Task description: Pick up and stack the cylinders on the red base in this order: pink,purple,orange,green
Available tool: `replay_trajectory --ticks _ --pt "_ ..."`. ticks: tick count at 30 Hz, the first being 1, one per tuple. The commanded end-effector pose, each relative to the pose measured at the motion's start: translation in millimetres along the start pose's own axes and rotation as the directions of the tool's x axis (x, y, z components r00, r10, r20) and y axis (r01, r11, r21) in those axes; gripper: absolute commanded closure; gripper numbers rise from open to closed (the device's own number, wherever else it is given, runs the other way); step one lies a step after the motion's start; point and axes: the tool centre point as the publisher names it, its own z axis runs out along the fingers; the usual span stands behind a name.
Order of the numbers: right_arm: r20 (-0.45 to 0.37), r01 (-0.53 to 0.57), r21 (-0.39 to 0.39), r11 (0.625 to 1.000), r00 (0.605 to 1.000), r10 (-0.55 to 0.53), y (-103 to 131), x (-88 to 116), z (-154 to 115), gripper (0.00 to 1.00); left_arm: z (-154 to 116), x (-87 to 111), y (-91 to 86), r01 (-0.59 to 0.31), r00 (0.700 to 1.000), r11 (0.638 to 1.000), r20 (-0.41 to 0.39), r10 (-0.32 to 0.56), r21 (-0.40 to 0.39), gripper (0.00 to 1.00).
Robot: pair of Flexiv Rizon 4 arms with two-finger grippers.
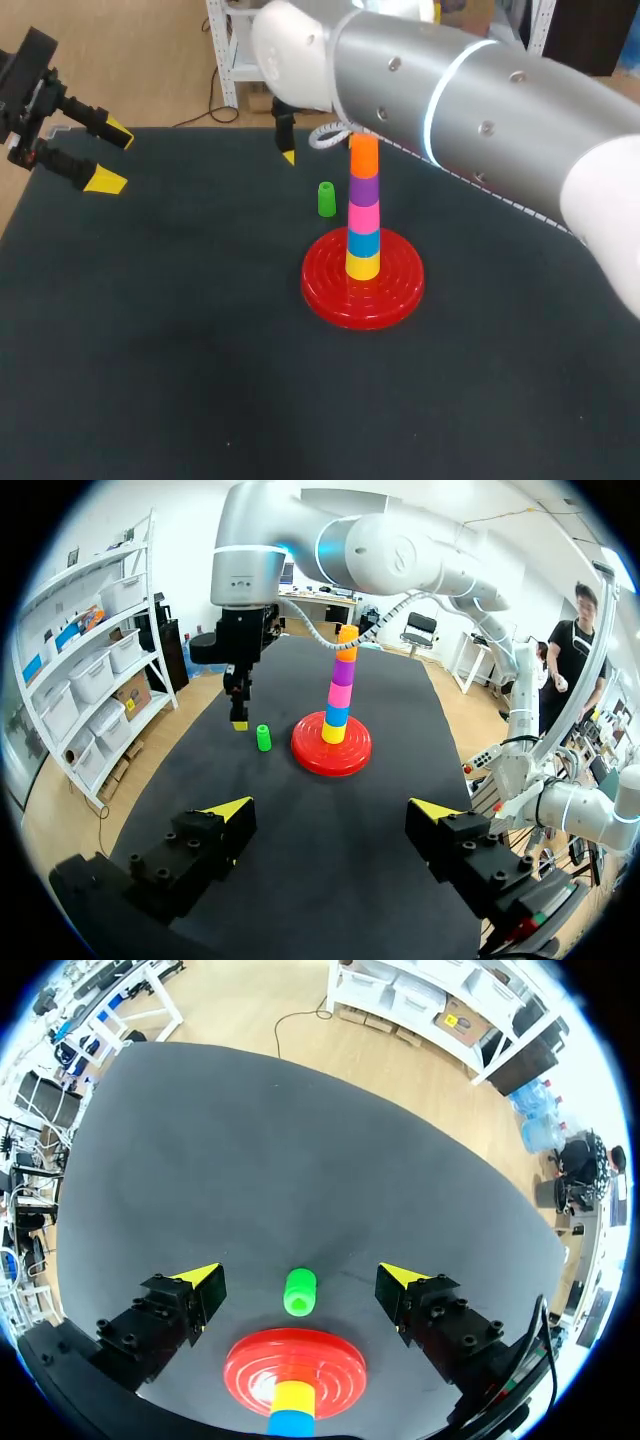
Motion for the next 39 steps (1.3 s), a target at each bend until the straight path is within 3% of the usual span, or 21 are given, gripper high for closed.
replay_trajectory --ticks 1,15,18,39 --pt "-0.361 -0.003 0.003 1.000 0.932 0.004 3 -7 1 0.00 1 1.1 0.0 -0.003 1.000 1.000 0.003 0.003 -0.001 0.00" --pt "-0.364 -0.026 0.016 1.000 0.931 0.030 -1 0 15 0.00 1 1.1 0.0 -0.003 1.000 1.000 0.003 0.003 -0.001 0.00" --pt "-0.343 -0.034 -0.017 0.999 0.939 0.026 -2 1 13 0.00 1 1.1 0.0 -0.003 1.000 1.000 0.003 0.003 -0.001 0.00" --pt "-0.347 -0.016 0.000 1.000 0.938 0.015 -1 1 12 0.00 1 1.1 0.0 -0.003 1.000 1.000 0.003 0.003 -0.001 0.00"
